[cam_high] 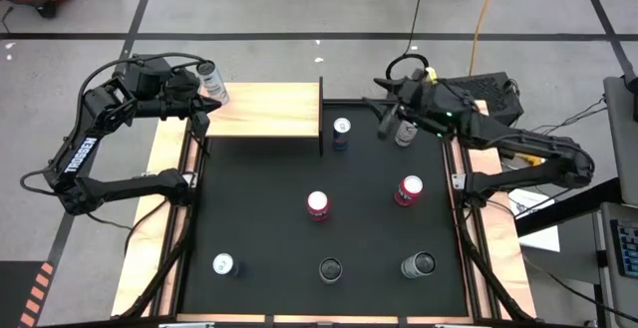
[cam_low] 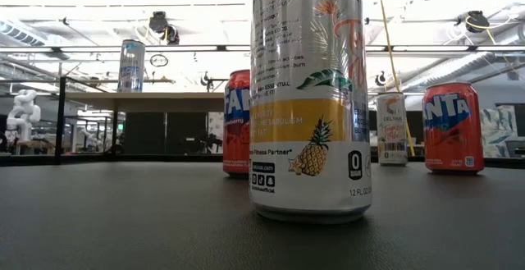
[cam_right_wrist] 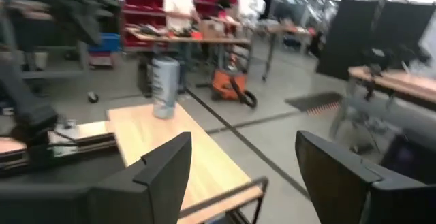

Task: Place canned beverage on shelf
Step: Put the top blue soda can on the shelf

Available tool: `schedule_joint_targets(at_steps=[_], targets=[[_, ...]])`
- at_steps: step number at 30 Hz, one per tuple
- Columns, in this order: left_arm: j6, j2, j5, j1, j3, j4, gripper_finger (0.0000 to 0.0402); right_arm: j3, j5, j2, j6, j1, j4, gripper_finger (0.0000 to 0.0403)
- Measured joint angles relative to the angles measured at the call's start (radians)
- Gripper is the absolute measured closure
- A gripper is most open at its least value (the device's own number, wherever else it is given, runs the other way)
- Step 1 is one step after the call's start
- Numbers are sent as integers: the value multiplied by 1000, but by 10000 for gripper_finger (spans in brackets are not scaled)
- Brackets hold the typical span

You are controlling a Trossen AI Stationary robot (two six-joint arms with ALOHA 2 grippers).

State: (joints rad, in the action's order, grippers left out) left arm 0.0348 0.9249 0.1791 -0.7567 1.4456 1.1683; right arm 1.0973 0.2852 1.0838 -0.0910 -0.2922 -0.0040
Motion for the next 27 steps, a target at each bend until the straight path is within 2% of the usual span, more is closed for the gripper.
schedule_joint_targets(at_steps=[4, 10, 17, 27], targets=[[0, 0, 0, 0, 0, 0, 401, 0, -13, 61, 59, -40, -8, 161], [-1, 0, 0, 0, 0, 0, 401, 0, -131, 178, 106, -94, -25, 161], [-2, 0, 0, 0, 0, 1, 401, 0, -133, 304, 106, -127, -24, 161], [-2, 0, 0, 0, 0, 2, 401, 0, -185, 402, 129, -150, -27, 161]])
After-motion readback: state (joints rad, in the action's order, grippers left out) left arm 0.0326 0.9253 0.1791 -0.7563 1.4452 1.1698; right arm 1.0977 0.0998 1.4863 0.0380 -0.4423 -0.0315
